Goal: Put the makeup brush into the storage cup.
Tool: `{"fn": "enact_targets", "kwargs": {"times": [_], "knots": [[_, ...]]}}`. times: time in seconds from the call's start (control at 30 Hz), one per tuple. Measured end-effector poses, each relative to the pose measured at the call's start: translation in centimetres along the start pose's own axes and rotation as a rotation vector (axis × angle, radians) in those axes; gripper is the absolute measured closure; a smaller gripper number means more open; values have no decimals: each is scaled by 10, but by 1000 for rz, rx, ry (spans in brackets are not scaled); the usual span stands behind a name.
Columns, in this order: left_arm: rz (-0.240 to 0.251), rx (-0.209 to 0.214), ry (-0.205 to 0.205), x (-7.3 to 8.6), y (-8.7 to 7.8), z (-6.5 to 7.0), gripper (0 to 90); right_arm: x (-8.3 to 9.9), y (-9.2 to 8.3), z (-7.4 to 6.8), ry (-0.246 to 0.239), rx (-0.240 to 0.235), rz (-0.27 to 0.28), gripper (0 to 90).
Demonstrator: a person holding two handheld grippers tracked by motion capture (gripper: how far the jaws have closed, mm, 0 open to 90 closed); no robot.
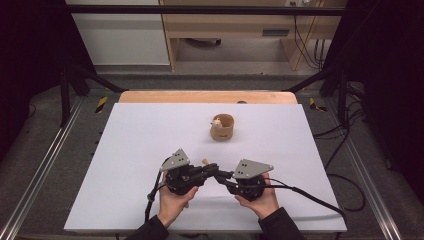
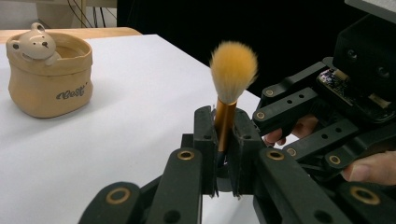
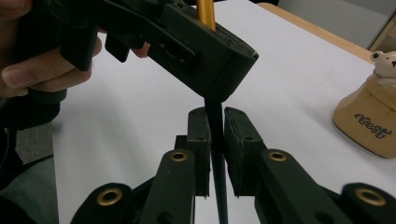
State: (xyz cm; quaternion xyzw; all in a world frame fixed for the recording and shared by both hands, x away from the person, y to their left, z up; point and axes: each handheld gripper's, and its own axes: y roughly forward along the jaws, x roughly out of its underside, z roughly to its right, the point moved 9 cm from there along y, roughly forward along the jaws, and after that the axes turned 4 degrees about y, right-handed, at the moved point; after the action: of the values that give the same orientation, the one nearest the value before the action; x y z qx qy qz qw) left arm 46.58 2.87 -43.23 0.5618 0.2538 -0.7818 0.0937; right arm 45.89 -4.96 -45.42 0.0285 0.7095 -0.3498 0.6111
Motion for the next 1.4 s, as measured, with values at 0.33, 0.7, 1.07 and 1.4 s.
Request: {"fn": "enact_targets", "kwargs": {"times": [0.33,0.7,1.07,1.4], "knots": [[-1,-1,4,0,0,-1,810,1,0,-2,-8,-13,0,834],[17,-24,39,-7,-11,-9,540,1,-5,7,16,28,-5,834],[7,-79,67,-7,-25,-25,340,2,-18,27,68,94,16,833],[-14,-135,116,-4,-41,-39,214,-1,-28,36,90,113,46,833]]}}
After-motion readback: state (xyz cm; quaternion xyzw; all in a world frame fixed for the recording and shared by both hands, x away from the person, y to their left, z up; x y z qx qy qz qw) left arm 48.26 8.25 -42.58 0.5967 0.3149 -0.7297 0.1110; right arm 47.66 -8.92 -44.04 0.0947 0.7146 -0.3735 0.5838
